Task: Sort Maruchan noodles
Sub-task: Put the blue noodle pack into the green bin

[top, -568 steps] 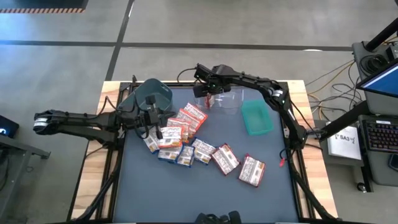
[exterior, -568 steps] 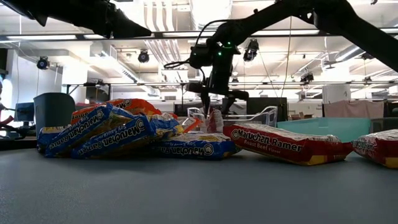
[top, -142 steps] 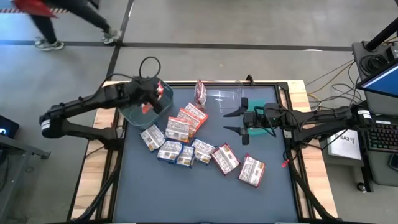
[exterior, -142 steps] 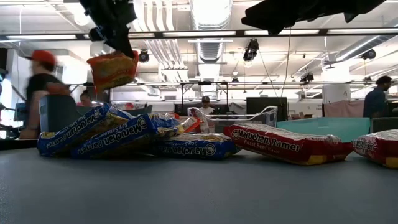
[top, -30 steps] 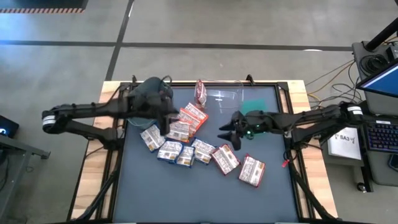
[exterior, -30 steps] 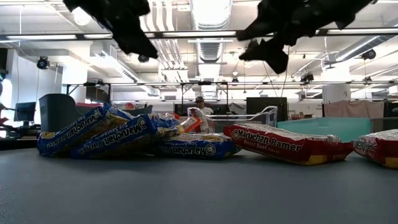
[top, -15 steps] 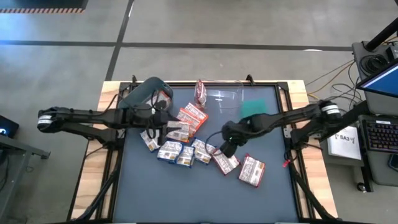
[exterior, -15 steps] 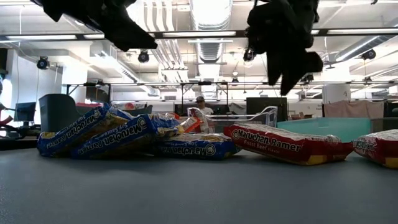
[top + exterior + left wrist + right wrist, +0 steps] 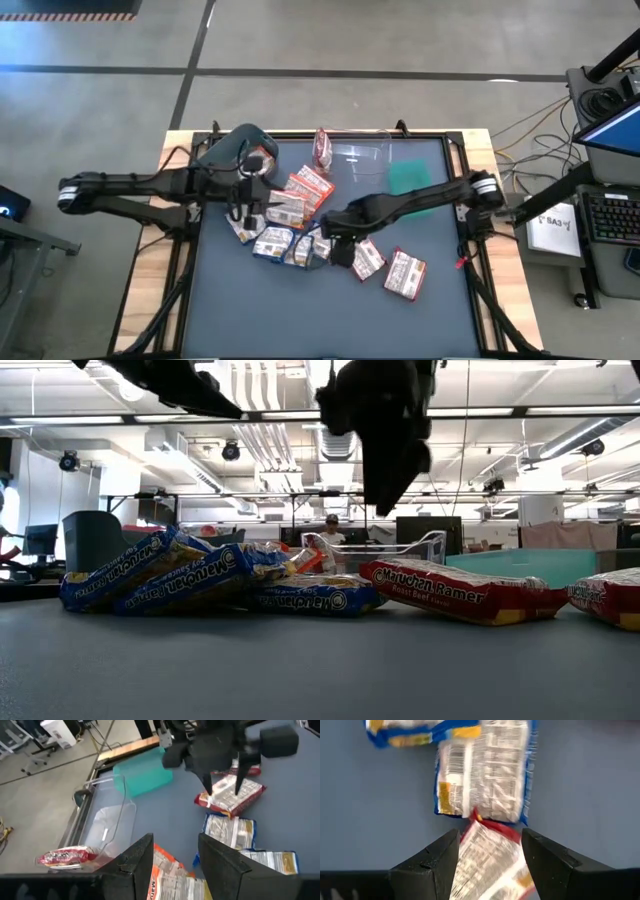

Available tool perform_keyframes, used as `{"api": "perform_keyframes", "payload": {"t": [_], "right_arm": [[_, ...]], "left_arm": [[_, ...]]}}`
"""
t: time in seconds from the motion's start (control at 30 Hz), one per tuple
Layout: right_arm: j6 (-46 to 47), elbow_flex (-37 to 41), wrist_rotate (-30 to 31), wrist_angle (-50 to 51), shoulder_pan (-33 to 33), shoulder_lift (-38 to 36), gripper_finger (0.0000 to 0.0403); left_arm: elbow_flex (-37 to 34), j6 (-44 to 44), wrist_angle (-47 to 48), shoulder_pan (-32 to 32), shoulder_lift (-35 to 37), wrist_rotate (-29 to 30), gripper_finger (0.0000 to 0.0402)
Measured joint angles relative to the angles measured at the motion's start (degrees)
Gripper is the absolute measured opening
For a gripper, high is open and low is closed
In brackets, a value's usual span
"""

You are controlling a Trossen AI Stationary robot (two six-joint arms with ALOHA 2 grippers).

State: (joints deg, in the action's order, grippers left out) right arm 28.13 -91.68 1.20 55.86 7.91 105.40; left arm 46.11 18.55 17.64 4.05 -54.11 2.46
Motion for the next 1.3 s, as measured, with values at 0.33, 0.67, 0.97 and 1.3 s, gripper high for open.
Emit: {"api": "perform_keyframes", "payload": {"t": [0.33, 0.67, 0.97, 1.3], "right_arm": [[-1.4, -0.1, 5.7, -7.6, -0.1, 3.1, 0.0203], [-8.7, 9.1, 5.9, -17.8, -0.8, -1.0, 0.0203], [-8.1, 27.4, 3.8, -41.1, -5.3, -6.1, 0.0203], [-4.9, 36.0, -0.4, -54.8, -7.6, -6.6, 0.0203]], "left_arm": [[-2.5, 2.2, 0.9, 0.1, 3.7, 0.0, 0.0138], [-2.5, 2.2, 0.8, 0.1, 4.8, 0.0, 0.0138], [-2.7, -1.3, 0.7, 0.1, 3.7, 0.0, 0.0138], [-2.8, -6.1, 1.5, 0.0, 3.1, -0.1, 0.0138]]}}
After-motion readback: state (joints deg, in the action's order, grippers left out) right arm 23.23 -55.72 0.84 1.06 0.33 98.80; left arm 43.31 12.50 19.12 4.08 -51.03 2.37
